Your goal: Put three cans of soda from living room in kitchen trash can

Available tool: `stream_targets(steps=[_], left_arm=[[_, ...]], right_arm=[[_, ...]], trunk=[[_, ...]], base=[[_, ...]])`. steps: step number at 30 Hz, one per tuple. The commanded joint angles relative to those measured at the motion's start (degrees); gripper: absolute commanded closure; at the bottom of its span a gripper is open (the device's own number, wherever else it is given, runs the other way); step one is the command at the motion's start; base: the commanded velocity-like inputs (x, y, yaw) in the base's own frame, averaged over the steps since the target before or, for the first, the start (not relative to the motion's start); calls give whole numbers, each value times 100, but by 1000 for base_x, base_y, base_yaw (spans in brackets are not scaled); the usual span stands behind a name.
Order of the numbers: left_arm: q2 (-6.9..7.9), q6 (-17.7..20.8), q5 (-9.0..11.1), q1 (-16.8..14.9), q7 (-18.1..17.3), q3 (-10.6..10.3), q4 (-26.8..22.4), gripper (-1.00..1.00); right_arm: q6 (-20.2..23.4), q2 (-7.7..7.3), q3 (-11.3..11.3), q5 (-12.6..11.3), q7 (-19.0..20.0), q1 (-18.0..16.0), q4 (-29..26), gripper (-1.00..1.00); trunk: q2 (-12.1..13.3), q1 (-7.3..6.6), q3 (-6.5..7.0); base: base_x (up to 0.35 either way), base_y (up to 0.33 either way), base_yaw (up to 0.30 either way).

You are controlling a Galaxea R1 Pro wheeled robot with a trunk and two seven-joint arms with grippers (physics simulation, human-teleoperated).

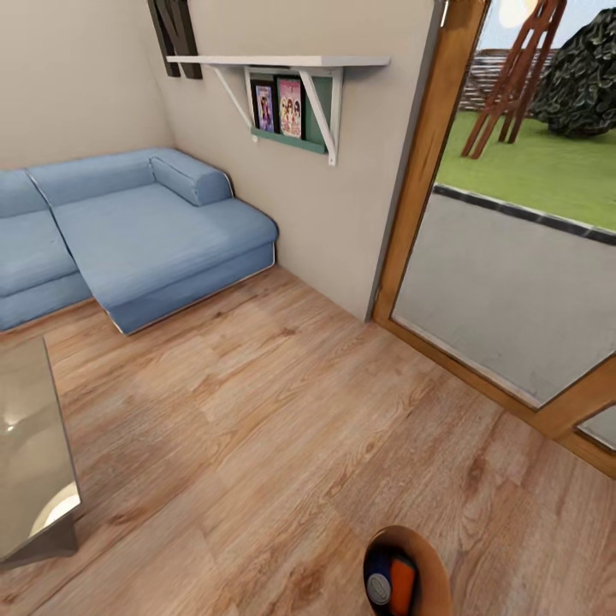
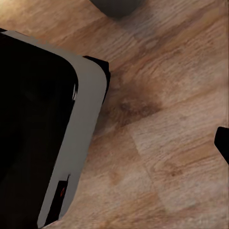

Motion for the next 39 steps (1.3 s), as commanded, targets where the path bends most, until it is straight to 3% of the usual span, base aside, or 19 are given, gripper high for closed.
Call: stream_targets(steps=[1, 6, 12, 14, 19, 22, 26, 34, 39], left_arm=[[-3, -22, 35, 5, 112, 2, 76, -100], [-7, -47, 213, 12, 371, 2, 251, -100], [-9, -41, 418, 32, 583, -2, 623, -100], [-13, -12, 434, 103, 834, -2, 768, -100], [-18, 23, 437, 271, 1078, -8, 841, -100], [-116, 128, 429, 353, 1173, -14, 889, -100], [-216, 305, 425, 406, 1224, -18, 916, -100], [-266, 396, 424, 550, 1266, -21, 927, -100], [-272, 399, 424, 566, 1485, -23, 929, -100]], right_arm=[[-5, -2, 22, 44, -129, -2, 91, -100], [-16, 17, 91, 302, -648, -5, 520, -100], [-12, 29, 117, 387, -1209, -16, 862, -100], [-8, 33, 122, 401, -1330, -19, 939, -100], [3, 38, 125, 407, -1389, -21, 980, -100], [12, 43, 122, 398, -1415, -23, 994, -100], [21, 44, 119, 373, -1428, -28, 1060, -100], [30, 45, 117, 359, -1438, -40, 1220, -100], [33, 54, 117, 361, -1830, -42, 1367, -100]], trunk=[[42, -23, 19], [242, -132, 109], [483, -264, 216], [563, -308, 252], [763, -418, 342], [884, -484, 396], [1044, -572, 468], [1365, -747, 611], [1566, -857, 701]], base=[[0, 0, 0], [0, 0, 0], [0, 0, 0], [0, 0, 0], [0, 0, 0], [0, 0, 0], [0, 0, 0], [0, 0, 0], [0, 0, 0]])
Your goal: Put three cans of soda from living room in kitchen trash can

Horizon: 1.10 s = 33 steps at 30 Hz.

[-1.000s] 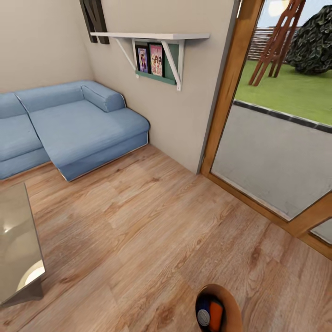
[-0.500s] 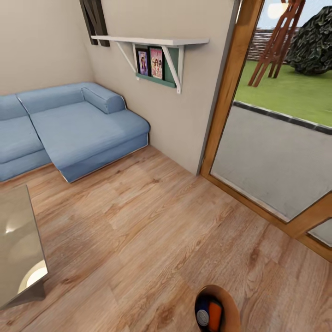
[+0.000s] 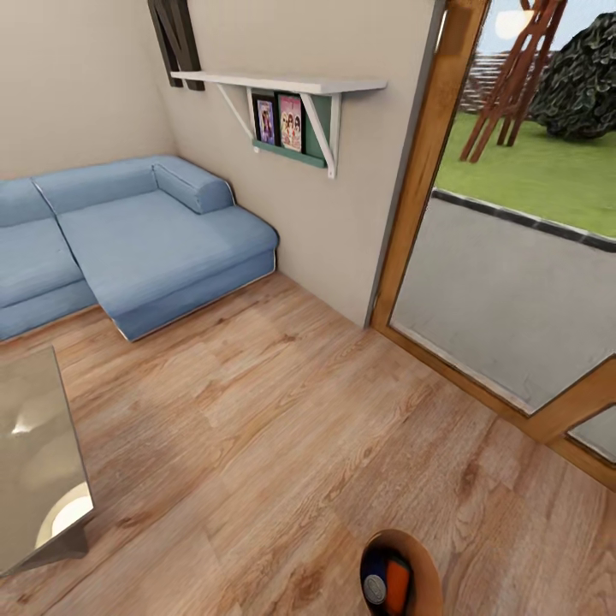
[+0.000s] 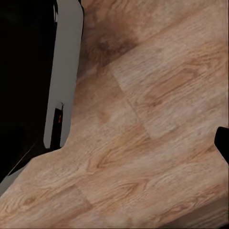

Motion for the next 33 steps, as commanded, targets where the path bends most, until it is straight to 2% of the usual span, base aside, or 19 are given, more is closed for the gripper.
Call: stream_targets(steps=[1, 8, 25, 28, 33], left_arm=[[0, 1, -1, 4, 20, -3, 0, -100], [-8, -13, 16, 6, 60, -5, 0, -100], [-13, -13, 6, 11, 60, -4, 0, -100], [-24, -10, -14, 11, 56, -7, 0, -100], [-38, 18, -37, 11, 2, -12, 0, -100]], right_arm=[[0, 3, 0, 4, -75, -2, 17, -100], [0, 19, 0, 21, -200, -4, 112, -100], [0, 62, 2, 17, -213, -7, 139, -100], [13, 277, 8, 27, -213, -23, 117, -100], [24, 354, 9, 31, -179, -30, 133, -100]], trunk=[[42, -23, 19], [322, -176, 144], [1004, -550, 450], [1124, -616, 503], [1325, -725, 593]], base=[[0, 0, 0], [0, 0, 0], [0, 0, 0], [0, 0, 0], [0, 0, 0]])
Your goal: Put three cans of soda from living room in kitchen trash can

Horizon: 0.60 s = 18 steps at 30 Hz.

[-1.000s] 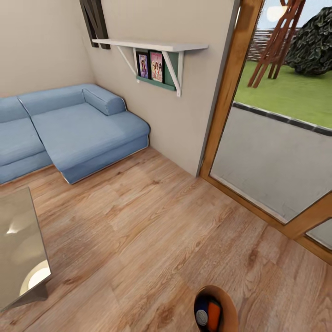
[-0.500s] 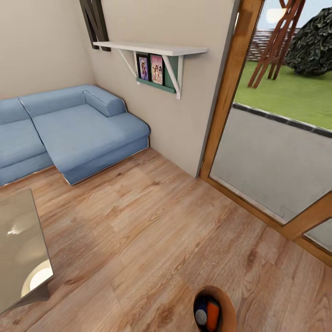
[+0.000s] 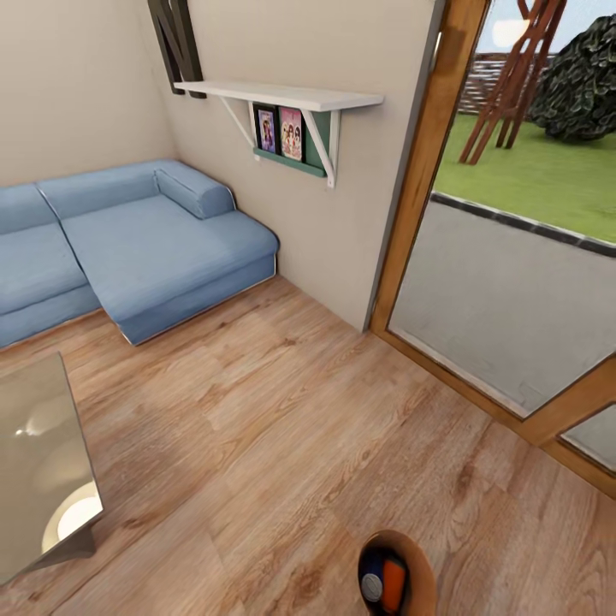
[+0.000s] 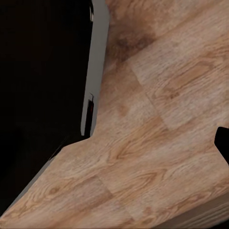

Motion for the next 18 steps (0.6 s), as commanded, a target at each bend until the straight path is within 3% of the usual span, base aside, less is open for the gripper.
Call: stream_targets(steps=[1, 11, 18], left_arm=[[-10, 14, -3, 0, -11, 0, 0, -100], [-155, 451, -10, 0, -57, -3, 0, -100], [-163, 601, -9, 0, -60, 2, -1, -100]], right_arm=[[1, 8, -1, 0, 13, 0, 2, -100], [82, 104, 3, -8, 67, -7, 18, -100], [624, 117, 4, -6, 71, -10, 4, -100]], trunk=[[42, -23, 19], [443, -242, 198], [723, -396, 324]], base=[[0, 0, 0], [0, 0, 0], [0, 0, 0]])
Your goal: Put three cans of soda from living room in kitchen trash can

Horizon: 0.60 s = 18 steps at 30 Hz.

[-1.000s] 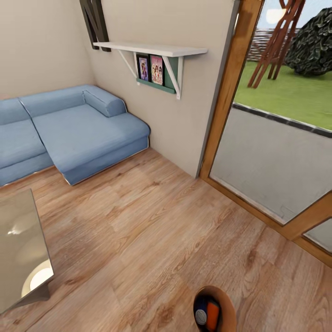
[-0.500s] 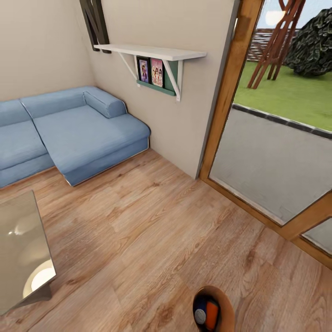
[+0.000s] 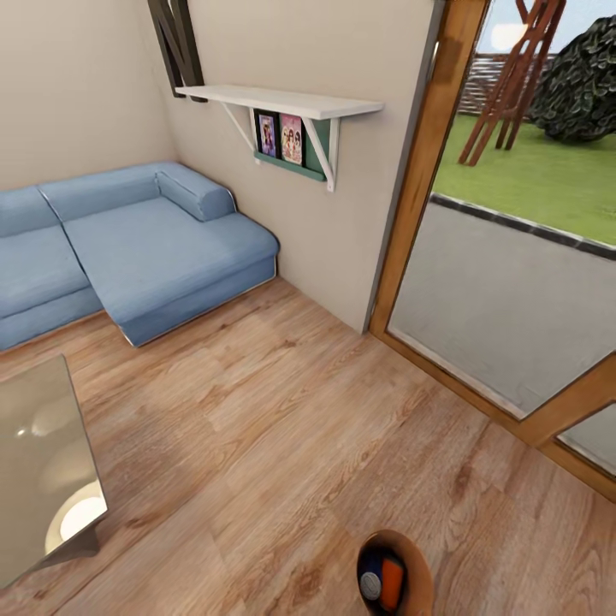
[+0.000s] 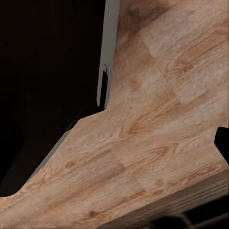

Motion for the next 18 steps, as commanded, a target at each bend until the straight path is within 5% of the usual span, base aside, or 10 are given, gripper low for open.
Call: stream_targets(steps=[1, 18], left_arm=[[0, 8, 0, 0, 0, 0, 0, -100], [-2, 226, 0, 0, -98, 3, 2, -100]], right_arm=[[39, 1, 0, -1, 0, 0, -3, -100], [224, 65, 7, 27, -2, -1, 39, -100]], trunk=[[42, -23, 19], [723, -396, 324]], base=[[0, 0, 0], [0, 0, 0]])
